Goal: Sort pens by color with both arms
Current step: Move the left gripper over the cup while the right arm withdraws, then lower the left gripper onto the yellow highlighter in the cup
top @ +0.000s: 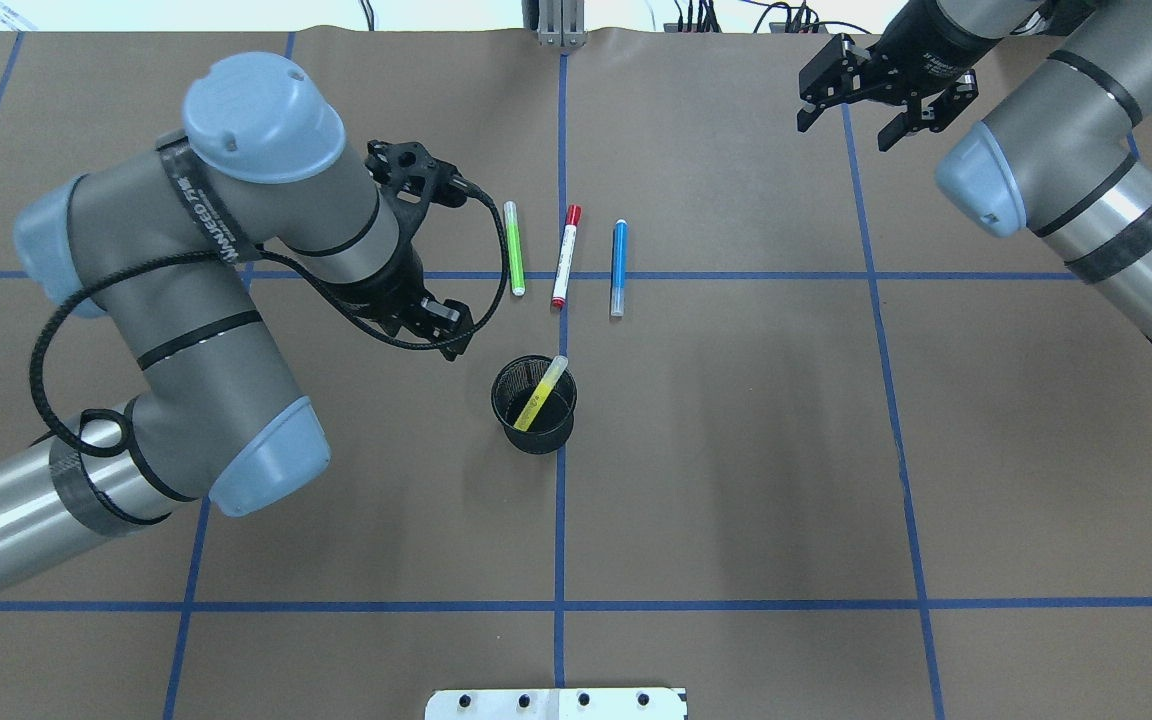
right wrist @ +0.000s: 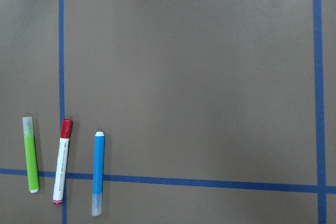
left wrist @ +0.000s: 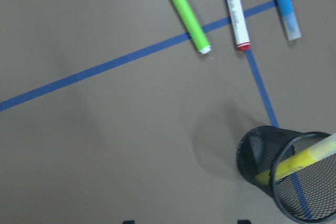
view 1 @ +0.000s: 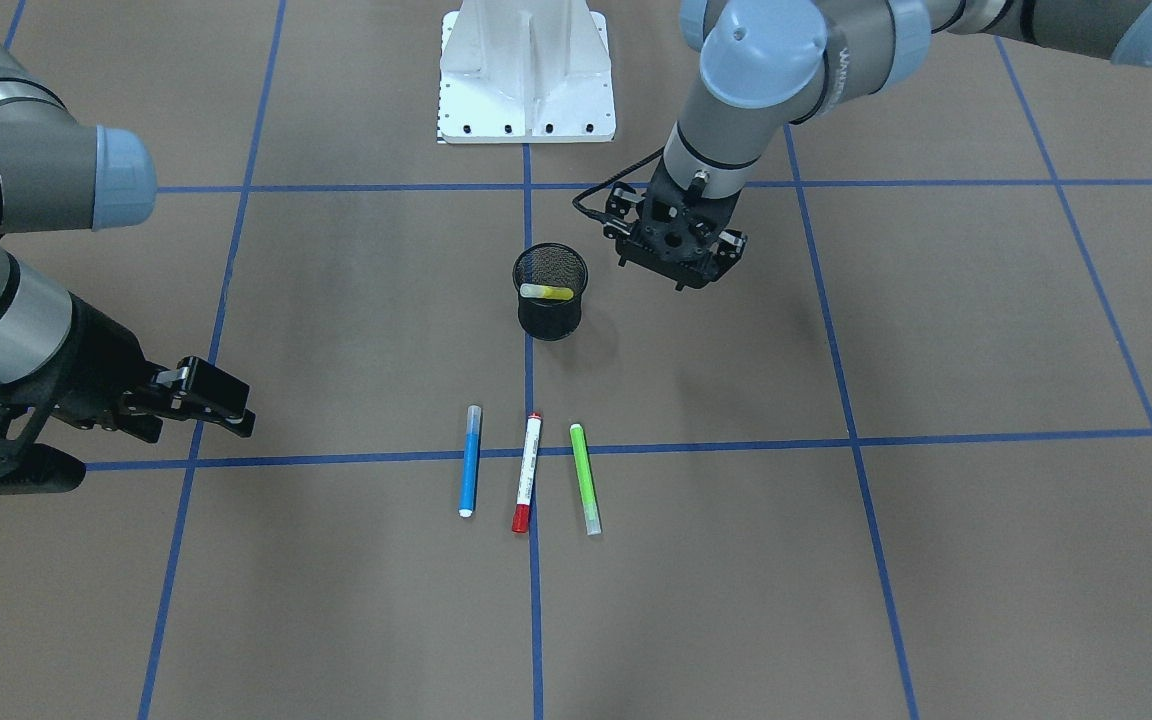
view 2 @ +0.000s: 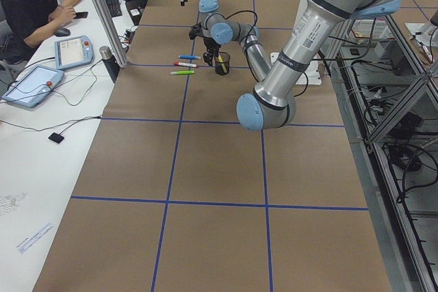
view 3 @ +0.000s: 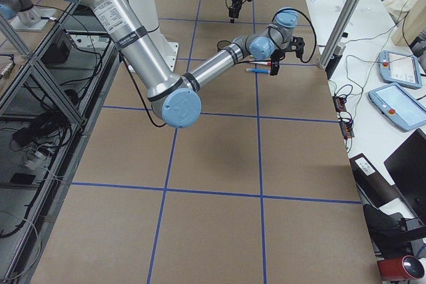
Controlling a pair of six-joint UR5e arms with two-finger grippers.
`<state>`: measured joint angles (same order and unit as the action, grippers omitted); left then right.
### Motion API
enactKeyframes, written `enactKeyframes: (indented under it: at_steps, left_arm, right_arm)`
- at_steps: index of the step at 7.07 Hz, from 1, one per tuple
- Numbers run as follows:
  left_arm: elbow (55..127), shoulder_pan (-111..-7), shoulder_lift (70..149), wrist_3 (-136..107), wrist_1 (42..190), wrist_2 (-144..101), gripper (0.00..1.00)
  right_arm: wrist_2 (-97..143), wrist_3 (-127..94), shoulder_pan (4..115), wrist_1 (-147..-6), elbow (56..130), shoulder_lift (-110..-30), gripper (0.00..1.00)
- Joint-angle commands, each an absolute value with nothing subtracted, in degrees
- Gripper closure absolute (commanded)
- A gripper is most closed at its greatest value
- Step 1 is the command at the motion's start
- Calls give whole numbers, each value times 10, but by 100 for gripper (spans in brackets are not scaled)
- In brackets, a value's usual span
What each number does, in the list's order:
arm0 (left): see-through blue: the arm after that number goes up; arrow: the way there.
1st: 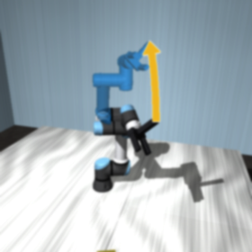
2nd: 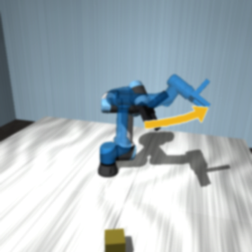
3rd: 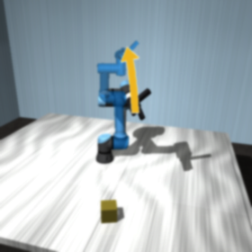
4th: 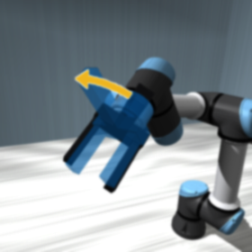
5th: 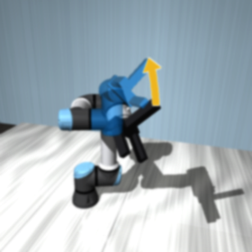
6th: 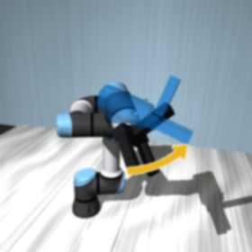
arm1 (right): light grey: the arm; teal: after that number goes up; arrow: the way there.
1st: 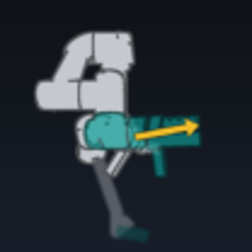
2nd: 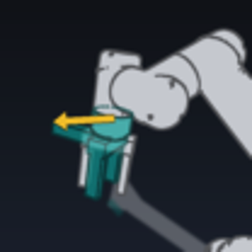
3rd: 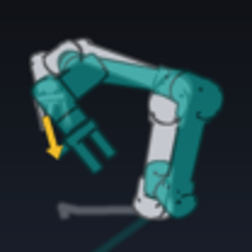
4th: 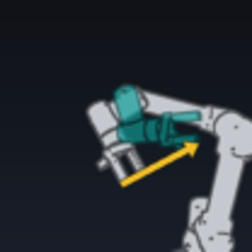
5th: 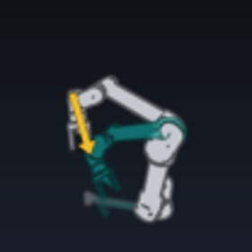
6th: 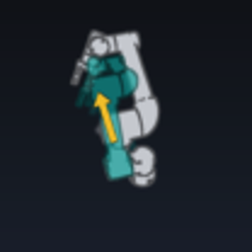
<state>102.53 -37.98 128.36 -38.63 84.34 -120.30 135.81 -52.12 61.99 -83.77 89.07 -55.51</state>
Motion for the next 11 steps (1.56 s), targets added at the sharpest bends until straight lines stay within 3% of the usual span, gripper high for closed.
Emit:
enactKeyframes:
  at_steps: [1,4,7,11]
  left_arm:
    - [1012,-350,1307,-378,845,-1200,28]
    - [934,-348,1389,-395,845,-1200,28]
    - [883,-340,1398,-395,894,-1199,28]
    - [871,-319,1413,-396,897,-1175,33]
  right_arm:
    - [1354,-527,637,-881,904,-558,1]
    - [1349,-518,659,-897,926,-598,1]
    - [1339,-518,657,-897,925,-603,1]
    - [1336,-518,654,-897,919,-602,1]
